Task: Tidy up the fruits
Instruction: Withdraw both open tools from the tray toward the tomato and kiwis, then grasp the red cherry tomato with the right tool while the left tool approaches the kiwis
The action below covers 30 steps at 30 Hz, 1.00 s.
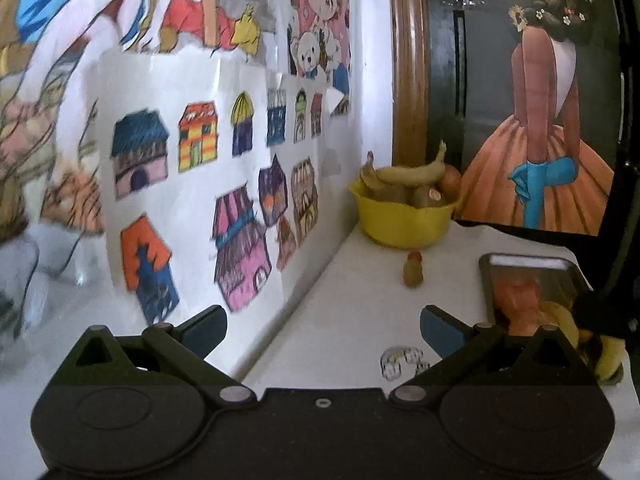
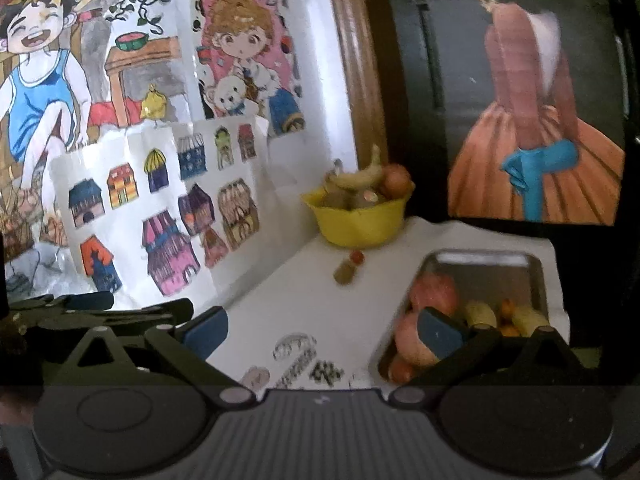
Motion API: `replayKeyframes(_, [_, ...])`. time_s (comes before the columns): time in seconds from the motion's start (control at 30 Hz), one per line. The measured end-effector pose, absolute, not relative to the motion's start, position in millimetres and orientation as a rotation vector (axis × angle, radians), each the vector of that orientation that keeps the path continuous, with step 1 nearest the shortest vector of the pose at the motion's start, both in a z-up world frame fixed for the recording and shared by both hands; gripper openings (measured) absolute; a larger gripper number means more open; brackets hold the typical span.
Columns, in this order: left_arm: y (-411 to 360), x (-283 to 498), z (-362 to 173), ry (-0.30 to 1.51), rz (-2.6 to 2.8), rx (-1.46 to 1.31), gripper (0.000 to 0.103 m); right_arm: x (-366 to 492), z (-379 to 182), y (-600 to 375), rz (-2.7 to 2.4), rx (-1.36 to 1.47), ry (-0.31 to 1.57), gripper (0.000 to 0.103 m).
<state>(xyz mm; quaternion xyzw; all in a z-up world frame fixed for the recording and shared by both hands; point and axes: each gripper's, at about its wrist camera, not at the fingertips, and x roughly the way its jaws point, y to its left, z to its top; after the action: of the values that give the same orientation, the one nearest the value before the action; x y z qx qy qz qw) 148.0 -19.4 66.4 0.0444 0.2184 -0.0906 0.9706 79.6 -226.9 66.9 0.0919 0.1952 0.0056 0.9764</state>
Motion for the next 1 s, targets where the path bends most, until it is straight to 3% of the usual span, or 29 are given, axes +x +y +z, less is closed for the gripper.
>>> replayKeyframes(0.33, [-56.0,209.0,51.8,0.453,-0.208,0.129,0.102,186.2,79.0,-263.1,0.086,0.075,0.506,0.103])
replayKeyframes(0.67, [-96.6,276.8,12.9,0.476,-0.271,0.17,0.102,310.7,45.1,-299.1,0.105,0.156,0.633,0.102])
replayKeyframes(1.0, [-125.5,330.0,-24.2,0.516,-0.318,0.206,0.102,388.1,3.9,-299.3,0.084,0.184,0.694,0.085])
